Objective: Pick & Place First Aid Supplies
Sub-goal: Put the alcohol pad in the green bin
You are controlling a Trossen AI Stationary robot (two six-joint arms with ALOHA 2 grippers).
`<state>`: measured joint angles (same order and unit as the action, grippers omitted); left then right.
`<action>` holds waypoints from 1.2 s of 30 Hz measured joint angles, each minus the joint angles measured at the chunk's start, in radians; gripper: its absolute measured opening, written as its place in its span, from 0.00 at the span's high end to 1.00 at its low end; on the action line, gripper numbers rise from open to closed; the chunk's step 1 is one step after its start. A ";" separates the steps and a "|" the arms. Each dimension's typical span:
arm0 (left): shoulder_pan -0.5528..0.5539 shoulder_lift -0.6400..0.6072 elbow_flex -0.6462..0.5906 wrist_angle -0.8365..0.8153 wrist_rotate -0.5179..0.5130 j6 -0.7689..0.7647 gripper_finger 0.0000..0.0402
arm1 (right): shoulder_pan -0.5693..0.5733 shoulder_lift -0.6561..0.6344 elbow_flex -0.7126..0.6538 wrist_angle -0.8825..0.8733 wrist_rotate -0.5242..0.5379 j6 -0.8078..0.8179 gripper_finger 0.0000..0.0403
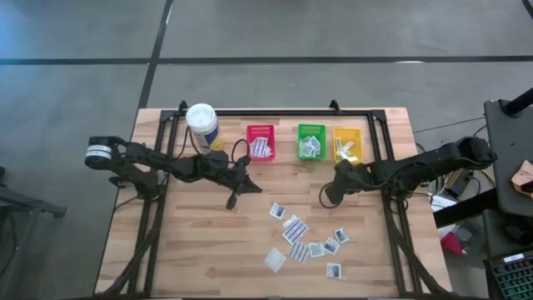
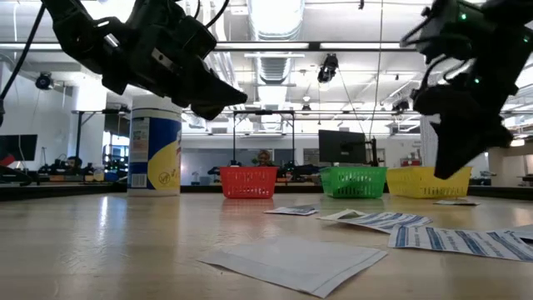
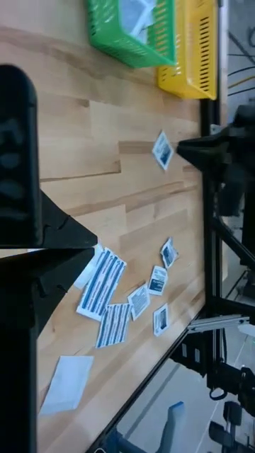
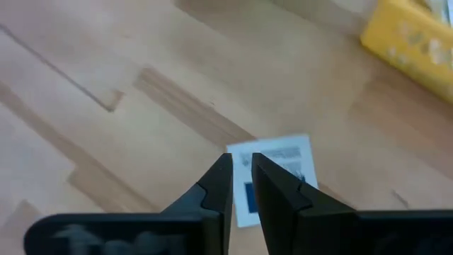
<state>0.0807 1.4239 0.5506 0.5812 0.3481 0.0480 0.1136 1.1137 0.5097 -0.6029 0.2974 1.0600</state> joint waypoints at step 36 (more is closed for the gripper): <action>-0.045 0.018 0.016 -0.008 -0.003 -0.025 1.00 | 0.100 -0.001 -0.248 0.366 0.057 0.144 0.98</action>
<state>0.0362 1.4414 0.5667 0.5737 0.3455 0.0233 0.2134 1.1127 0.2613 -0.2364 0.3547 1.2041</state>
